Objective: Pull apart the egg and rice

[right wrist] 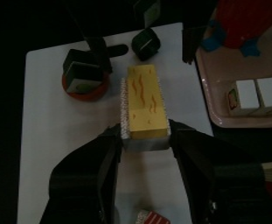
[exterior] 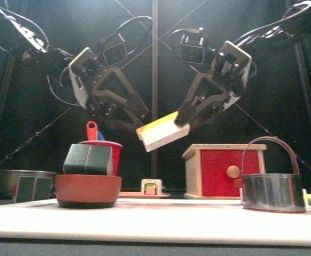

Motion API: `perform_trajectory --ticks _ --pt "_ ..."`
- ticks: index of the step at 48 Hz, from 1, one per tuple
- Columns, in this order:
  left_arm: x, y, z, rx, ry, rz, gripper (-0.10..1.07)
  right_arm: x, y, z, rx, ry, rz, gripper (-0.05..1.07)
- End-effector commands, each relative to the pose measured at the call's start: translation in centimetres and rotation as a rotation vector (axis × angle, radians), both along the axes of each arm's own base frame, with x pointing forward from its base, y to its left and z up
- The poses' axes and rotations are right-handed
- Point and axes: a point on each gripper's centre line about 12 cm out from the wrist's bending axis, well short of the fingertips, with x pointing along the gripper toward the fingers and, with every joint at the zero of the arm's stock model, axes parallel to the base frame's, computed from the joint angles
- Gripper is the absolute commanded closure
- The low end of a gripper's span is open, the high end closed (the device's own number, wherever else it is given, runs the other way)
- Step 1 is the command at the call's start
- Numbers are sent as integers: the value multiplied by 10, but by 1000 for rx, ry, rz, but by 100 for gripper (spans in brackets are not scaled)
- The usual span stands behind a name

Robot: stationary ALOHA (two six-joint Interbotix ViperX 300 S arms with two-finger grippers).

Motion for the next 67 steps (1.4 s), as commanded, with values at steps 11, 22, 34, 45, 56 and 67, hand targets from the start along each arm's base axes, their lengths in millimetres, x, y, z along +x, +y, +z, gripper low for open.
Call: perform_trajectory --ticks 11,22,34,45,56,67 --pt "17 3 0 3 -12 1 -1 8 1 28 2 -85 4 42" --pt "19 3 1 3 -15 1 -1 7 1 27 6 -82 2 42" --pt "19 2 1 10 -14 -8 8 8 2 29 5 -87 4 42" --pt "19 2 1 11 -14 -7 18 8 2 30 5 -90 4 42" --pt "19 2 1 11 -14 -9 19 9 2 31 4 -93 5 42" --pt "19 2 0 10 -9 -7 28 8 2 31 5 -91 4 42"
